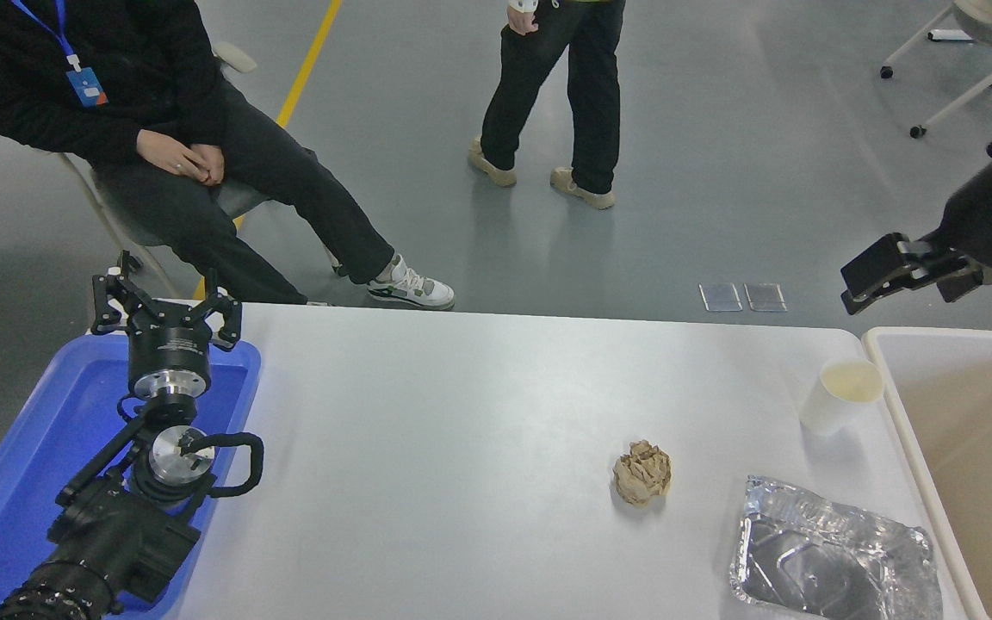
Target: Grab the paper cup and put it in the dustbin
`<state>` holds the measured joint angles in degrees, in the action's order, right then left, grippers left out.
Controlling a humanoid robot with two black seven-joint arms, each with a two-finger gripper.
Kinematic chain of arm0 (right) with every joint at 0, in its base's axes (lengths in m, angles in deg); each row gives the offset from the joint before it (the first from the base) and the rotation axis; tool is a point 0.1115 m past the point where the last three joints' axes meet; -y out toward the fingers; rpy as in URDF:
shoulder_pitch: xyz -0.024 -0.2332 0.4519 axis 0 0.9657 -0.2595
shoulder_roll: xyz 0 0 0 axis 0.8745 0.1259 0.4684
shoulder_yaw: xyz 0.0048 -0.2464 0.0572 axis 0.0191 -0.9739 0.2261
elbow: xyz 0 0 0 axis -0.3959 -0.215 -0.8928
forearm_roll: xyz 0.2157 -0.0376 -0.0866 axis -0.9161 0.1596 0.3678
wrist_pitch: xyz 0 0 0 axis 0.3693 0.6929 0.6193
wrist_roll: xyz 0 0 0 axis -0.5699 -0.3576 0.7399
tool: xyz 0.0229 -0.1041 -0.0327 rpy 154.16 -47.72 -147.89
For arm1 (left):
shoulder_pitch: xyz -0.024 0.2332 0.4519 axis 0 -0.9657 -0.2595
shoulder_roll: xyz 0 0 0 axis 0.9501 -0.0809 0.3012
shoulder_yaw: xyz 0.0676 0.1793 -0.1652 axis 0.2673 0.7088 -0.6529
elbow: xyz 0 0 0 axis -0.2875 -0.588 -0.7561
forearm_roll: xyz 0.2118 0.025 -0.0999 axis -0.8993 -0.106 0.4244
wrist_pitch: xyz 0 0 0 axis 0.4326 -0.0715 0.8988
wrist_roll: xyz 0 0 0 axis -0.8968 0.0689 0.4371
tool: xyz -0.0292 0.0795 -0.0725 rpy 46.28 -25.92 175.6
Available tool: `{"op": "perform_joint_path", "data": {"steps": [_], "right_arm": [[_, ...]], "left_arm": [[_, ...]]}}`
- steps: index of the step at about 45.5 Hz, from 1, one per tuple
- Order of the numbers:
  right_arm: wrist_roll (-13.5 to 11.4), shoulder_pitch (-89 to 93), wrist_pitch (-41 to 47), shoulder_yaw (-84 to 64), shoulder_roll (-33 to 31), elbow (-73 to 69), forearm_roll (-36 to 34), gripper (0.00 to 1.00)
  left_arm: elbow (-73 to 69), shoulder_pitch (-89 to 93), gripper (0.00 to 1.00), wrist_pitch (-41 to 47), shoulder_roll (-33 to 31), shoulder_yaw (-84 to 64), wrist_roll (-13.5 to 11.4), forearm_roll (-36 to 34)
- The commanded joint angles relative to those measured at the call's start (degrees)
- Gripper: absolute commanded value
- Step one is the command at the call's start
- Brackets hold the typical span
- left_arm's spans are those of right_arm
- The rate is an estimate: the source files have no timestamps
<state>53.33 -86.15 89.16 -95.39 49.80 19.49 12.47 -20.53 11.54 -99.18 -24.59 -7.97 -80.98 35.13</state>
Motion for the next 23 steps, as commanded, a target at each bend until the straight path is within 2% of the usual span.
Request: {"op": "perform_joint_path", "data": {"steps": [1,12,23], "right_arm": [[0.07,14.43,-5.72,5.59,-0.11,13.41,3.61,1.00],[0.24,29.55,-14.86,12.00,1.21,23.87,3.61,1.00],[0.25,38.52,-22.86,14.90,2.09,25.29,3.17,1.00]], "left_arm": [[0.00,0.00,0.99,0.00,0.00,0.00,0.00,0.06],[0.00,0.00,0.99,0.00,0.00,0.00,0.00,-0.03],[0.00,0.00,0.99,0.00,0.00,0.00,0.00,0.06]]}}
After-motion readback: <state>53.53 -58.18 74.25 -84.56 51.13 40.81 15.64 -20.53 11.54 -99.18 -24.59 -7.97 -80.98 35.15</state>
